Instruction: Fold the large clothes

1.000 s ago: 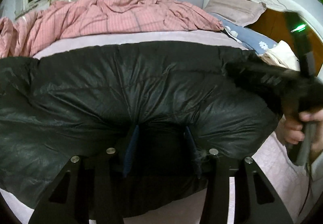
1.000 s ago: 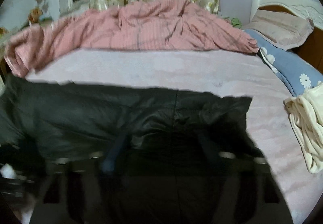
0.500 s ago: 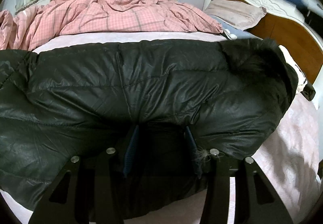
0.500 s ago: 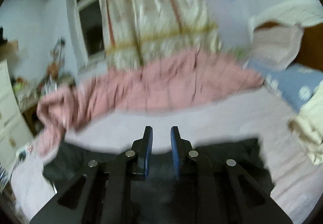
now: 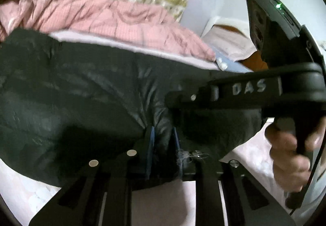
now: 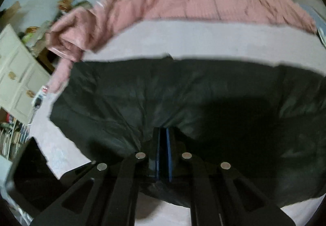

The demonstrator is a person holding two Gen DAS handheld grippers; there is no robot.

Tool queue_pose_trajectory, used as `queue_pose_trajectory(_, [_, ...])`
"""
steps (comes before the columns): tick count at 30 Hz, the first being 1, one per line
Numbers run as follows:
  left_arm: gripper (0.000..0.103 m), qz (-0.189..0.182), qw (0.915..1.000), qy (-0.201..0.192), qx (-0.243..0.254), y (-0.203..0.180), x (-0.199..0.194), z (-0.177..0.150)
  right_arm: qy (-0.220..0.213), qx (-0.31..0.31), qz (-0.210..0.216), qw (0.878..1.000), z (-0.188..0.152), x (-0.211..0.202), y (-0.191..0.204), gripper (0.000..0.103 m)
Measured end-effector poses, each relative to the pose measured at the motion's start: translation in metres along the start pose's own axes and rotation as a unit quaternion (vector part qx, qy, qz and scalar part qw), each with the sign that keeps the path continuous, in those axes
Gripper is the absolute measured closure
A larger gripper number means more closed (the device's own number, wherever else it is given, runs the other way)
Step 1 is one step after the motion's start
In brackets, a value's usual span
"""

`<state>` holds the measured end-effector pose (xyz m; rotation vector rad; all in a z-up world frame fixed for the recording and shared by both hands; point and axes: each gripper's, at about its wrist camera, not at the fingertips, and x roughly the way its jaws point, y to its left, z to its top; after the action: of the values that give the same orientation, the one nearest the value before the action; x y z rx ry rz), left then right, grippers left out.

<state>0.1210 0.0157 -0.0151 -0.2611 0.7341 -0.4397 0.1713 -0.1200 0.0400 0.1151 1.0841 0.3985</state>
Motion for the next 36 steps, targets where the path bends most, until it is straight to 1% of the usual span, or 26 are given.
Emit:
queue_pose_trajectory(2, [0.085,0.013,0.9995,0.028,0.001,0.001,0.012,0.0,0.02,0.01,-0.016,1.0,-0.003,0.015,-0.001,0.096])
queue_pose_trajectory(5, [0.084,0.033,0.9987,0.037,0.009,-0.002,0.018,0.002,0.032,0.027,-0.029,0.999,0.001,0.032,-0.01,0.097])
queue_pose_trajectory(7, [0.084,0.039,0.9984,0.04,0.01,-0.003,0.021,0.002,0.032,0.037,-0.031,0.998,0.006,0.041,-0.012,0.097])
queue_pose_trajectory(9, [0.084,0.042,0.9984,0.037,0.011,-0.003,0.02,0.0,0.021,0.045,-0.037,0.998,0.017,0.048,-0.016,0.099])
queue_pose_trajectory(10, [0.084,0.047,0.9982,0.033,0.017,-0.006,0.02,-0.001,0.011,0.051,-0.044,0.998,0.026,0.052,-0.019,0.102])
queue_pose_trajectory(11, [0.084,0.054,0.9978,0.03,0.024,-0.008,0.019,-0.002,0.008,0.055,-0.047,0.997,0.034,0.058,-0.021,0.103])
queue_pose_trajectory(12, [0.084,0.056,0.9977,0.028,0.026,-0.008,0.019,-0.002,0.014,0.063,-0.046,0.997,0.038,0.063,-0.025,0.103])
queue_pose_trajectory(14, [0.084,0.042,0.9986,0.03,0.008,-0.001,0.019,-0.002,0.02,0.099,-0.023,0.995,0.05,0.073,-0.037,0.103])
queue_pose_trajectory(15, [0.084,0.035,0.9989,0.032,0.0,0.002,0.019,-0.002,0.016,0.112,-0.017,0.993,0.053,0.076,-0.043,0.103])
queue_pose_trajectory(17, [0.084,0.037,0.9988,0.03,0.004,0.001,0.018,-0.002,-0.003,0.129,-0.008,0.992,0.059,0.078,-0.05,0.103])
queue_pose_trajectory(19, [0.083,0.042,0.9986,0.028,0.012,-0.004,0.016,-0.003,-0.02,0.133,0.004,0.991,0.059,0.069,-0.054,0.103])
queue_pose_trajectory(20, [0.083,0.042,0.9986,0.028,0.012,-0.004,0.016,-0.003,-0.037,0.129,0.007,0.991,0.056,0.056,-0.053,0.103])
queue_pose_trajectory(22, [0.082,0.042,0.9987,0.029,0.01,-0.004,0.016,-0.003,-0.08,0.097,-0.001,0.992,0.045,0.023,-0.046,0.103])
queue_pose_trajectory(23, [0.082,0.043,0.9986,0.028,0.011,-0.004,0.016,-0.003,-0.109,0.074,-0.013,0.991,0.034,0.001,-0.039,0.1])
queue_pose_trajectory(24, [0.082,0.045,0.9985,0.027,0.014,-0.005,0.016,-0.002,-0.134,0.059,-0.022,0.989,0.021,-0.02,-0.036,0.098])
queue_pose_trajectory(25, [0.082,0.047,0.9984,0.026,0.016,-0.005,0.016,-0.002,-0.16,0.05,-0.026,0.986,0.005,-0.042,-0.035,0.095])
queue_pose_trajectory(27, [0.082,0.047,0.9985,0.024,0.017,-0.006,0.015,-0.003,-0.188,0.054,-0.009,0.981,-0.026,-0.073,-0.04,0.081])
queue_pose_trajectory(28, [0.082,0.045,0.9986,0.023,0.016,-0.005,0.014,-0.003,-0.199,0.062,-0.001,0.978,-0.039,-0.083,-0.044,0.064])
queue_pose_trajectory(29, [0.082,0.042,0.9988,0.021,0.014,-0.004,0.013,-0.003,-0.212,0.076,0.006,0.974,-0.057,-0.094,-0.052,0.039])
queue_pose_trajectory(30, [0.082,0.041,0.9989,0.017,0.013,-0.004,0.012,-0.002,-0.221,0.09,0.009,0.971,-0.071,-0.102,-0.06,0.027])
queue_pose_trajectory(31, [0.082,0.04,0.999,0.013,0.013,-0.003,0.012,-0.001,-0.23,0.105,0.014,0.967,-0.085,-0.107,-0.069,0.013])
queue_pose_trajectory(32, [0.082,0.039,0.9991,0.011,0.013,-0.004,0.01,-0.002,-0.239,0.126,0.02,0.963,-0.102,-0.109,-0.081,0.012])
queue_pose_trajectory(33, [0.082,0.038,0.9991,0.011,0.012,-0.004,0.01,-0.002,-0.238,0.145,0.024,0.96,-0.112,-0.109,-0.091,0.012])
queue_pose_trajectory(36, [0.082,0.038,0.9991,0.011,0.013,-0.004,0.01,-0.003,-0.207,0.225,0.038,0.951,-0.133,-0.09,-0.128,0.012])
